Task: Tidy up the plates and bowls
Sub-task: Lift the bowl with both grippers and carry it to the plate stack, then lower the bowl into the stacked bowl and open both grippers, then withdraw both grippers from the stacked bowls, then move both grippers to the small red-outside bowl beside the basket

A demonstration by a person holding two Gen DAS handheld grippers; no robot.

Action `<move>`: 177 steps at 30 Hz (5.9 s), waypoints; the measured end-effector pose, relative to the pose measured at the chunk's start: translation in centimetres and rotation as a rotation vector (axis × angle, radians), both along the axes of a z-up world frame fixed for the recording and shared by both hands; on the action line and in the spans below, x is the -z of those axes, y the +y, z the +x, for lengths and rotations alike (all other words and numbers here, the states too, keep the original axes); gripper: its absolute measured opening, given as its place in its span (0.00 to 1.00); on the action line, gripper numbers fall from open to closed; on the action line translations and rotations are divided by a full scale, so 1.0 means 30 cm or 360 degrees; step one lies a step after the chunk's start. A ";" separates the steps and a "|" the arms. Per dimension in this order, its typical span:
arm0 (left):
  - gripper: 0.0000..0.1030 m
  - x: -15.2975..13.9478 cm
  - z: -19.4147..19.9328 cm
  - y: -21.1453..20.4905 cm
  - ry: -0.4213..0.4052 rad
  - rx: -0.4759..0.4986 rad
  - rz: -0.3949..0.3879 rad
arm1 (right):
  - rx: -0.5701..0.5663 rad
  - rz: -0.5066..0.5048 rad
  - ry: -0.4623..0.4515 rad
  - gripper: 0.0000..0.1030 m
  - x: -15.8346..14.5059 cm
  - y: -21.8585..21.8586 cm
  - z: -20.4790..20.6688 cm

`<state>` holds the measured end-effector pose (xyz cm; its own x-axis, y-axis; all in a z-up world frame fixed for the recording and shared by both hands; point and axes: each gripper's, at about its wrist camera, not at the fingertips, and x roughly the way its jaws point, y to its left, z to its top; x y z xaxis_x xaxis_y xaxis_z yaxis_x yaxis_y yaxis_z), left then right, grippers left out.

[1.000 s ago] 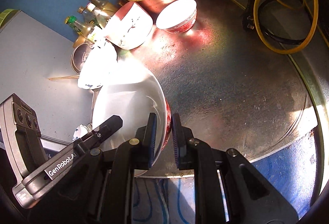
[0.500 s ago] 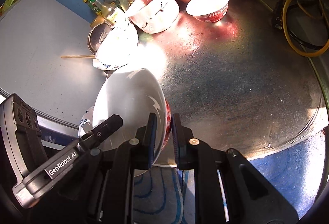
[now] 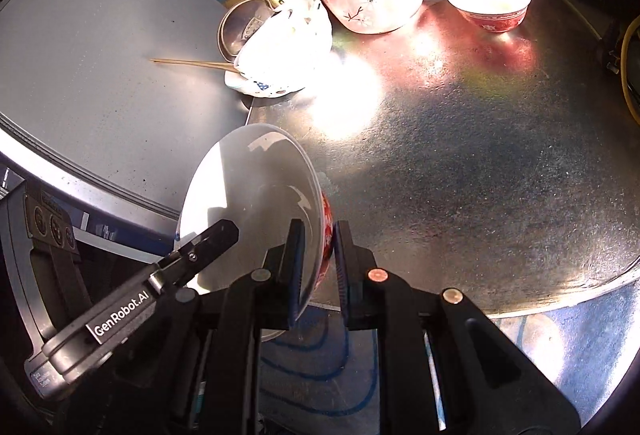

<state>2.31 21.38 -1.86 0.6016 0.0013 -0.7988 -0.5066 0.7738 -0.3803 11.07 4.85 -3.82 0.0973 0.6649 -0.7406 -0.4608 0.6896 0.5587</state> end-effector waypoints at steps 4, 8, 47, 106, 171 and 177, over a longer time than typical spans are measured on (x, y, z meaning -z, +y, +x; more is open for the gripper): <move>0.06 0.004 -0.049 0.065 0.0008 -0.0063 0.0004 | -0.0067 -0.0001 0.0009 0.15 0.009 0.068 -0.022; 0.06 0.006 -0.089 0.123 0.0013 -0.0120 0.0005 | -0.0130 -0.0004 0.0009 0.15 0.012 0.138 -0.045; 0.06 0.100 -0.263 0.338 0.0113 -0.0379 -0.0035 | -0.0397 -0.0123 -0.0006 0.16 0.086 0.389 -0.127; 0.99 0.007 -0.164 0.218 0.0048 -0.0284 0.0139 | -0.0110 -0.0121 -0.0130 1.00 -0.004 0.136 0.009; 0.41 0.286 1.129 -0.241 -0.0003 0.0434 -0.0109 | 0.0685 -0.0312 -0.0090 0.51 0.209 -0.298 0.981; 0.21 0.321 1.204 -0.251 0.0035 0.0439 -0.0116 | 0.0687 -0.0317 -0.0024 0.34 0.263 -0.269 1.033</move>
